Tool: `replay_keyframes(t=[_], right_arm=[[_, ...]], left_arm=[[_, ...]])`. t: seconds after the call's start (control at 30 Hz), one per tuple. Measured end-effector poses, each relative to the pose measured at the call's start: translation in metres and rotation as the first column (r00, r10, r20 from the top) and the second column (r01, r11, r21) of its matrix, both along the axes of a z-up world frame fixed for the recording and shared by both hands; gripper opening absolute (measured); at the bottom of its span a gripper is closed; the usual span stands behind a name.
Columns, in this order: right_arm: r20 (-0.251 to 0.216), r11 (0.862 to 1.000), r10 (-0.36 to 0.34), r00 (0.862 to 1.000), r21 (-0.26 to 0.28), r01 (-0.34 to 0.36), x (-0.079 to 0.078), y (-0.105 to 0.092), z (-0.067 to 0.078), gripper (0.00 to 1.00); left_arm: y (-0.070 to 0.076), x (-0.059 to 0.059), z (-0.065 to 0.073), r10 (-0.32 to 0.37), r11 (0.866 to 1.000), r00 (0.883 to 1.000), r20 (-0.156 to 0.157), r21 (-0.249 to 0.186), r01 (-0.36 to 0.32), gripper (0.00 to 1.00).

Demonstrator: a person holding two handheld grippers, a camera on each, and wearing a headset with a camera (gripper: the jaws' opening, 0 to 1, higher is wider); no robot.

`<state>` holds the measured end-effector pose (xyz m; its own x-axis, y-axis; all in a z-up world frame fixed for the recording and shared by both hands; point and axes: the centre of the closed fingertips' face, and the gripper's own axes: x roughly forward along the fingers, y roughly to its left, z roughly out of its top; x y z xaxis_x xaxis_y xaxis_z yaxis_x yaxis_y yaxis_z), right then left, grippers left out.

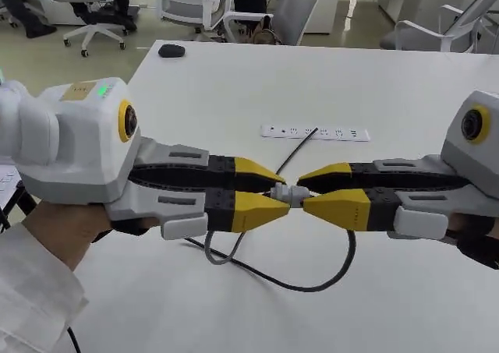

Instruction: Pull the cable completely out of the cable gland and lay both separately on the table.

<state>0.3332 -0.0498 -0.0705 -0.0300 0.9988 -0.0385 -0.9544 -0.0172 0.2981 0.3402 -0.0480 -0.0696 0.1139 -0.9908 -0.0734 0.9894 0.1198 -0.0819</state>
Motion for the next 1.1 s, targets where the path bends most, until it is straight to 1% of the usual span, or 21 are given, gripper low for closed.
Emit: replay_keyframes(t=[0.2, 0.4, 0.5, 0.57, 0.63, 0.7, 0.73, 0.77, 0.8, 0.83, 0.87, 0.9, 0.97, 1.0, 1.1], right_arm=[[-0.011, 1.0, 0.004, 1.0, 0.004, -0.004, -0.002, 0.002, 0.0, 0.14], [-0.023, 1.0, 0.012, 1.0, 0.0, -0.012, -0.004, 0.006, 0.0, 0.12], [-0.005, 1.0, 0.011, 1.0, -0.01, -0.011, -0.004, 0.007, 0.001, 0.11], [0.031, 1.0, 0.015, 0.999, -0.024, -0.014, -0.005, 0.008, 0.0, 0.11], [0.043, 0.999, 0.019, 0.999, -0.028, -0.018, -0.006, 0.008, 0.002, 0.1], [0.045, 0.999, 0.023, 0.999, -0.03, -0.021, -0.006, 0.008, 0.003, 0.1], [0.055, 0.999, 0.021, 0.998, -0.039, -0.019, -0.006, 0.009, 0.004, 0.1], [0.089, 0.998, 0.017, 0.996, -0.059, -0.012, -0.004, 0.009, 0.002, 0.1], [0.134, 0.997, 0.022, 0.991, -0.082, -0.011, -0.005, 0.01, 0.0, 0.1], [0.153, 0.996, 0.023, 0.988, -0.089, -0.01, -0.006, 0.011, 0.001, 0.09], [0.15, 0.996, 0.024, 0.988, -0.085, -0.012, -0.007, 0.011, 0.002, 0.09], [0.153, 0.996, 0.026, 0.988, -0.084, -0.013, -0.007, 0.011, 0.002, 0.09], [0.207, 0.997, 0.031, 0.978, -0.081, -0.015, -0.007, 0.011, 0.003, 0.09], [0.222, 0.996, 0.035, 0.974, -0.084, -0.017, -0.008, 0.012, 0.003, 0.09], [0.295, 0.995, 0.046, 0.954, -0.095, -0.019, -0.007, 0.012, 0.001, 0.09]], left_arm=[[0.0, 0.001, 0.002, 0.002, 1.0, 1.0, 0.013, -0.006, -0.002, 0.15], [0.0, 0.001, 0.002, 0.007, 1.0, 1.0, 0.02, -0.006, -0.007, 0.15], [0.001, 0.002, 0.003, 0.009, 1.0, 1.0, 0.024, -0.006, -0.009, 0.15], [0.002, 0.002, 0.002, 0.007, 1.0, 1.0, 0.014, -0.004, -0.007, 0.15], [0.002, 0.001, 0.003, 0.005, 1.0, 1.0, 0.008, -0.011, -0.004, 0.15], [0.002, 0.001, 0.004, 0.003, 1.0, 1.0, -0.01, -0.022, -0.003, 0.15], [0.003, 0.001, 0.004, 0.004, 1.0, 1.0, -0.022, -0.026, -0.005, 0.15], [0.003, 0.002, 0.003, 0.008, 1.0, 0.999, -0.036, -0.025, -0.009, 0.15], [0.004, 0.003, 0.002, 0.007, 1.0, 0.999, -0.048, -0.023, -0.008, 0.15], [0.004, 0.002, 0.002, 0.007, 1.0, 0.999, -0.051, -0.024, -0.008, 0.15], [0.004, 0.002, 0.002, 0.007, 1.0, 0.998, -0.055, -0.028, -0.009, 0.15], [0.004, 0.002, 0.003, 0.005, 0.999, 0.998, -0.066, -0.034, -0.008, 0.15], [0.005, 0.003, 0.004, 0.003, 0.999, 0.994, -0.106, -0.049, -0.009, 0.15], [0.005, 0.003, 0.003, 0.002, 0.999, 0.993, -0.118, -0.051, -0.008, 0.15], [0.005, 0.004, 0.001, 0.002, 0.999, 0.987, -0.163, -0.051, -0.01, 0.15]])
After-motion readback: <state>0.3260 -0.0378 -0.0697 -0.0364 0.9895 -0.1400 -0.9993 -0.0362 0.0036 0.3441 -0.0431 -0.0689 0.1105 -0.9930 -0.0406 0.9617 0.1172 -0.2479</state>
